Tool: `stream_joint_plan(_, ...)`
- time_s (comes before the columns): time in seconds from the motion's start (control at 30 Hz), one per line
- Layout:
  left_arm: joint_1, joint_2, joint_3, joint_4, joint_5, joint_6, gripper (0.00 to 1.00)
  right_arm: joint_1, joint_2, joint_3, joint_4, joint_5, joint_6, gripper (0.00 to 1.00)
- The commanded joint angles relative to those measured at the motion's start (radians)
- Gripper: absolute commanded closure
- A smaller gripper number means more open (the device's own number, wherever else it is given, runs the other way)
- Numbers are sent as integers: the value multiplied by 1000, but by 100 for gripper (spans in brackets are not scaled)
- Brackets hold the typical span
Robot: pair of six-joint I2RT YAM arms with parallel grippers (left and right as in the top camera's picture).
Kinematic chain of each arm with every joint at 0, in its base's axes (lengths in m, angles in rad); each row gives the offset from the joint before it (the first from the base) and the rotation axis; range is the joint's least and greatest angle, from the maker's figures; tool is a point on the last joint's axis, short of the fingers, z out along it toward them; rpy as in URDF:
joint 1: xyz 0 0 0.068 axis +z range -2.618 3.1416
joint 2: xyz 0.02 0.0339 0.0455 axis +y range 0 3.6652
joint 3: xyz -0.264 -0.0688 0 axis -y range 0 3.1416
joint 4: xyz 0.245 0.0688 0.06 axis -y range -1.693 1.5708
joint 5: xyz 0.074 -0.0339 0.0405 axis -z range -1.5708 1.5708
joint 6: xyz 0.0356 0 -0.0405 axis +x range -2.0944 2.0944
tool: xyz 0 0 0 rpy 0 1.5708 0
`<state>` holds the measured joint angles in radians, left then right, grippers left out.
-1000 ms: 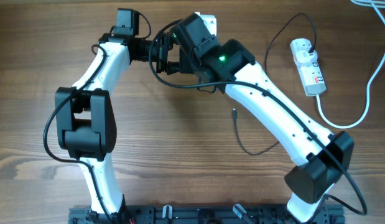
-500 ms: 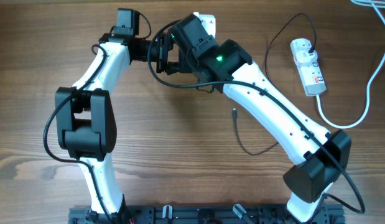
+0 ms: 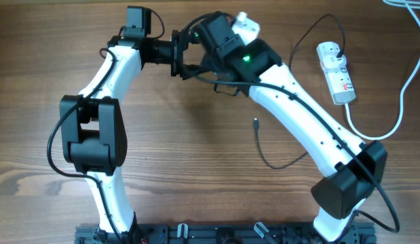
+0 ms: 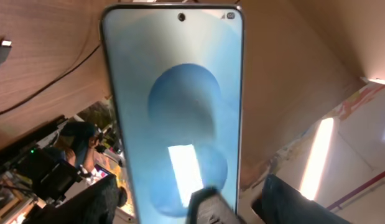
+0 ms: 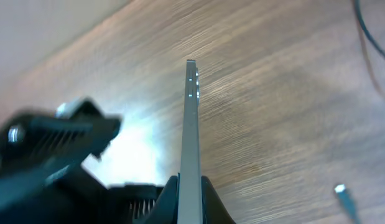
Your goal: Plug charger to phone and switch on socket
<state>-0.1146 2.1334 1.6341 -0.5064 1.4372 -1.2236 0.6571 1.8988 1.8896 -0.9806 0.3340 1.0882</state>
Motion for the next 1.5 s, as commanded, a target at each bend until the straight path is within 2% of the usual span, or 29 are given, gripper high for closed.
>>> stream_joint_plan(0.0,8,-35,17,7,0,-24,22,-21,-90,23,5,-35,366,96)
stream_joint_plan(0.1,8,-35,17,7,0,-24,22,-21,-98,23,1,-109,621,96)
stream_joint_plan(0.17,8,-35,17,7,0,-46,22,-21,-98,23,2,-138,730,96)
stream_joint_plan(0.23,8,-35,17,7,0,-77,23,-21,-98,23,5,-170,784,96)
stream_joint_plan(0.37,8,-35,17,25,0,-150,28,-21,-98,23,16,-198,792,96)
stream_joint_plan(0.43,8,-35,17,25,0,-183,37,-21,-98,23,14,-201,808,96)
stream_joint_plan(0.53,8,-35,17,25,2,-237,46,-22,-98,22,-48,-200,984,96)
stream_joint_plan(0.7,8,-35,17,25,27,-274,52,-22,-98,21,-56,-148,983,96)
stream_joint_plan(1.03,5,-35,17,26,119,-274,53,-21,-81,21,-37,-147,982,96)
stream_joint_plan(1.27,5,-35,17,45,122,-274,57,-21,-81,21,-23,-159,983,96)
stream_joint_plan(1.47,4,-35,17,56,122,-274,56,-12,-54,21,-22,-200,983,96)
